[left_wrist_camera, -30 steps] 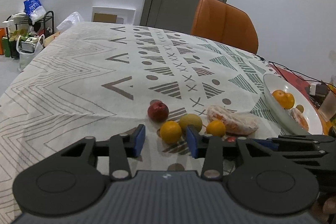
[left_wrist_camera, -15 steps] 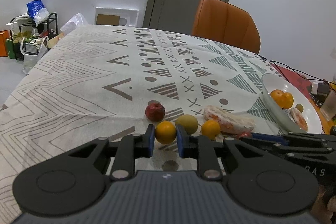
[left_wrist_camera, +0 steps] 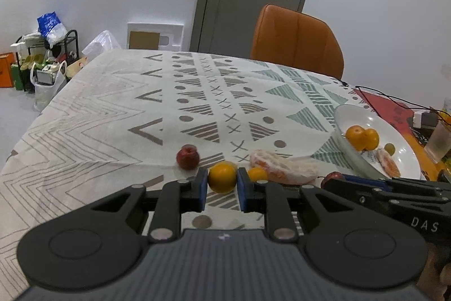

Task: Organize fruits
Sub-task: 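Carry the plum and mandarin onto the white plate and open both tools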

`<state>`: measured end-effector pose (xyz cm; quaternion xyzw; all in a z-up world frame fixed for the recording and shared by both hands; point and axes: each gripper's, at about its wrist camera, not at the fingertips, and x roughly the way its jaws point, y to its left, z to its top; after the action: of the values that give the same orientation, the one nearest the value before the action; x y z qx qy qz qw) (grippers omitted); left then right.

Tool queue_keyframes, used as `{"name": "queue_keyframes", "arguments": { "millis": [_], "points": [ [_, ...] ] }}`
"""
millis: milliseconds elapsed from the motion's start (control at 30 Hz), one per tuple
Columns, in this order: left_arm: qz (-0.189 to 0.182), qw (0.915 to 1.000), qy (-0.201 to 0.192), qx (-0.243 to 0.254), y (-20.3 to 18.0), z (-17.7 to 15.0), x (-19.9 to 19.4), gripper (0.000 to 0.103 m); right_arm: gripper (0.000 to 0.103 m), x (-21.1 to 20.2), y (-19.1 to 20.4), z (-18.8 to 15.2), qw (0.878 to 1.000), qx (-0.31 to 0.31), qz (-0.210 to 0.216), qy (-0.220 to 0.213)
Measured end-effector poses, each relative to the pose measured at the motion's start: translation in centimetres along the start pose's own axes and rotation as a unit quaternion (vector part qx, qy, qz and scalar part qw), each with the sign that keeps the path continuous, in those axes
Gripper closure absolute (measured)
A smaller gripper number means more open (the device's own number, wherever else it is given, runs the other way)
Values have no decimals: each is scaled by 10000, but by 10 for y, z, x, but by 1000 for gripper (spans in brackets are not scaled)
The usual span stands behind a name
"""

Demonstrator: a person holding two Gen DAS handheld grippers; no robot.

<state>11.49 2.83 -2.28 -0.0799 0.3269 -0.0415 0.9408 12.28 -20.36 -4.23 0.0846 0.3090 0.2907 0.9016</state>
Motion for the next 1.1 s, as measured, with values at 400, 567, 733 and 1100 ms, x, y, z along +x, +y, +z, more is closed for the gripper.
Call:
{"name": "queue_keyframes", "arguments": {
  "millis": [400, 567, 733, 1100],
  "points": [
    [-73, 9998, -128, 129, -32, 3, -8, 83, 80, -24, -18, 0, 9996, 96, -109, -241],
    [-98, 9995, -229, 173, -49, 6, -8, 83, 80, -36, -30, -2, 9993, 153, -159, -315],
    [-115, 9993, -282, 194, -63, 5, -8, 83, 80, -46, -41, -2, 9990, 156, -207, -367],
    [-162, 9987, -273, 405, -93, 5, -6, 83, 79, -63, -61, -8, 9978, 265, -337, -503]
  ]
}}
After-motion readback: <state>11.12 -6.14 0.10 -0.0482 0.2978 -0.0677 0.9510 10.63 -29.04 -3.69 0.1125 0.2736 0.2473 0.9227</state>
